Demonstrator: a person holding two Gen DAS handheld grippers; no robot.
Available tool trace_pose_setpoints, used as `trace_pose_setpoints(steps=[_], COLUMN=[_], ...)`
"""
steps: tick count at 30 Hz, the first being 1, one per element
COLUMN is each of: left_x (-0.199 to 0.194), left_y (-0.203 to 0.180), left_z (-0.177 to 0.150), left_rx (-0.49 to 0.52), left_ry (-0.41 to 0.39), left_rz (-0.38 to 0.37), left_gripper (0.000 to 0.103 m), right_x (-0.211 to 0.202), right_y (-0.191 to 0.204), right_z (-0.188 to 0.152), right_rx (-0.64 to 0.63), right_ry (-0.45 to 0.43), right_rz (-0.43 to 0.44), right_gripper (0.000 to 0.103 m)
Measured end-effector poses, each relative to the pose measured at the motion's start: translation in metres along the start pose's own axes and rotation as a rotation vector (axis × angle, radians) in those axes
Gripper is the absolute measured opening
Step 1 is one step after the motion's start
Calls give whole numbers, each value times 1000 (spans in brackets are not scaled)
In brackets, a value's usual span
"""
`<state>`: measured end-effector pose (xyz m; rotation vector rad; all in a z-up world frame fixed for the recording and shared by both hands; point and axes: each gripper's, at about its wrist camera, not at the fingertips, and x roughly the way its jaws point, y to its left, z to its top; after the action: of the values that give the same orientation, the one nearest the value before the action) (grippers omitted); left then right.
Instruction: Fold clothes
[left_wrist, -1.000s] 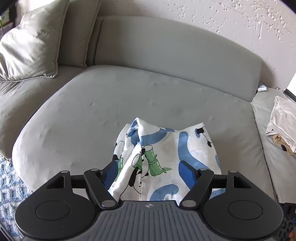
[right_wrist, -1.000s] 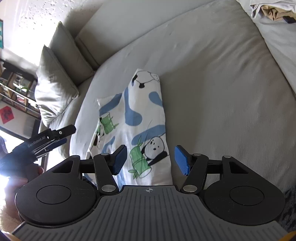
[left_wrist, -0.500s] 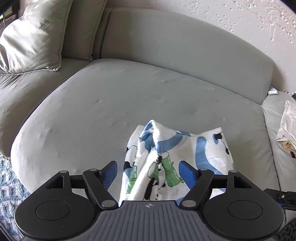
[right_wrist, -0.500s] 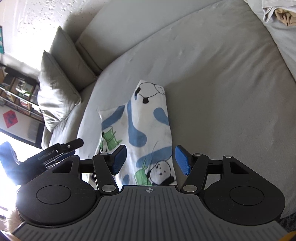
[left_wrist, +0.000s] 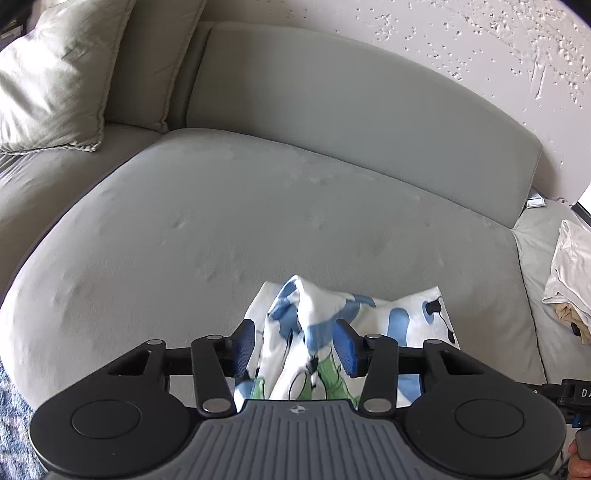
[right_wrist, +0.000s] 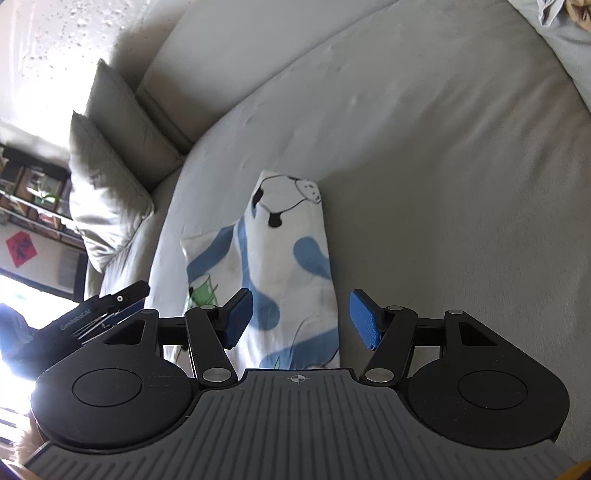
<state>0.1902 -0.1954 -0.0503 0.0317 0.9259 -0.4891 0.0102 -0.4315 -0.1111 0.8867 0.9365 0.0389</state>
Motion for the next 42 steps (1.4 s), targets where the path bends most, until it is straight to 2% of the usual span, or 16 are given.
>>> trace_pose_setpoints(steps=[3, 5, 8, 10, 16, 17, 18, 19, 20, 24, 32, 35, 37, 38, 39, 42], left_x=[16, 30, 49, 55, 66, 69, 73, 76, 77, 78, 69, 71, 74, 75, 77, 78], left_y=[2, 2, 3, 4, -3, -4, -5, -6, -3, 6, 17, 22, 24, 26, 27, 31], left_z=[9, 15, 23, 25, 23, 24, 24, 24, 24, 23, 15, 13, 12, 12, 12, 12], left_rx=[-12, 1, 13, -20, -25, -20, -16, -11, -24, -68, -123, -138, -140, -141, -142, -160], left_ry=[26, 48, 87, 112, 128, 130, 131, 133, 127, 87, 25, 17, 15, 14, 13, -1], left_rz=[7, 16, 30, -3, -45, -48, -50, -52, -47, -31, -31, -22, -14, -9, -5, -32], left_gripper=[46, 51, 48, 48, 48, 45, 36, 9, 1, 1, 1, 1, 1, 1, 1, 1], right_x=[10, 17, 27, 33, 42, 43, 45, 47, 49, 52, 68, 89, 103, 109, 115, 113], right_y=[0, 0, 0, 0, -4, -5, -5, -5, -4, 1, 4, -5, -7, -6, -4, 5], right_z=[7, 12, 18, 21, 20, 20, 19, 19, 18, 17, 43, 58, 63, 63, 62, 56], right_rx=[7, 12, 19, 23, 39, 43, 44, 42, 39, 16, -63, 10, 24, 14, -10, -80], right_ry=[7, 12, 19, 24, 27, 26, 28, 32, 36, 35, -158, -128, -99, -86, -74, -130], right_rz=[-1, -2, -3, -5, -25, -27, -28, -30, -32, -38, -5, 37, 68, 87, 103, 107], right_gripper=[64, 64, 64, 64, 64, 64, 64, 64, 64, 64, 64, 64, 56, 47, 16, 13])
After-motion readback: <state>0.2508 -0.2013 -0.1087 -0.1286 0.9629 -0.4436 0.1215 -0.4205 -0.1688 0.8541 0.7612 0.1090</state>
